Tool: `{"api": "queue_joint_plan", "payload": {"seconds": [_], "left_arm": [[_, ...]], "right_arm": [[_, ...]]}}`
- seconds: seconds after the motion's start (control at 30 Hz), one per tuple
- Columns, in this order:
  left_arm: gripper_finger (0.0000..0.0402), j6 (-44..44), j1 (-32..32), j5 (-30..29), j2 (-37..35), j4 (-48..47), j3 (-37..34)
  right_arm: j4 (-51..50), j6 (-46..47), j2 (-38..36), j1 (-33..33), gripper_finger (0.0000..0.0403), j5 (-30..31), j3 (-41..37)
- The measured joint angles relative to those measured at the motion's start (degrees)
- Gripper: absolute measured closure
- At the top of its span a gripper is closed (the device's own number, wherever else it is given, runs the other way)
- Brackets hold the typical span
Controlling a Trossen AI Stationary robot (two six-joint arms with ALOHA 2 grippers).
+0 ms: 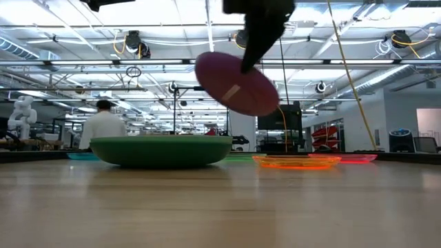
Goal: Stack plastic plates
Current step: Stack the purple plate on top of the orange plate
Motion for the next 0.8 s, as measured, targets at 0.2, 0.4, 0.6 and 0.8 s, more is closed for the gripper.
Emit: {"api": "queue_joint_plan", "payload": {"seconds": [0.2,0.4,0.6,0.8], "left_arm": [[0.0398,0.8,0.0,0.0,0.0,-0.9,0.0],[0.0398,0.1,0.0,0.0,0.0,-1.7,0.0],[0.0398,-0.3,0.0,0.0,0.0,-3.1,0.0],[0.0398,-1.0,0.0,0.0,0.0,-4.2,0.0]], "right_arm": [[-0.4,-12.4,8.8,-1.2,0.04,-0.4,9.9],[-4.6,-21.1,17.2,-1.4,0.04,-0.7,20.2],[-6.1,-31.8,22.4,-1.3,0.04,-2.7,24.8],[-6.7,-35.8,25.4,-0.9,0.0399,-4.9,24.8]]}}
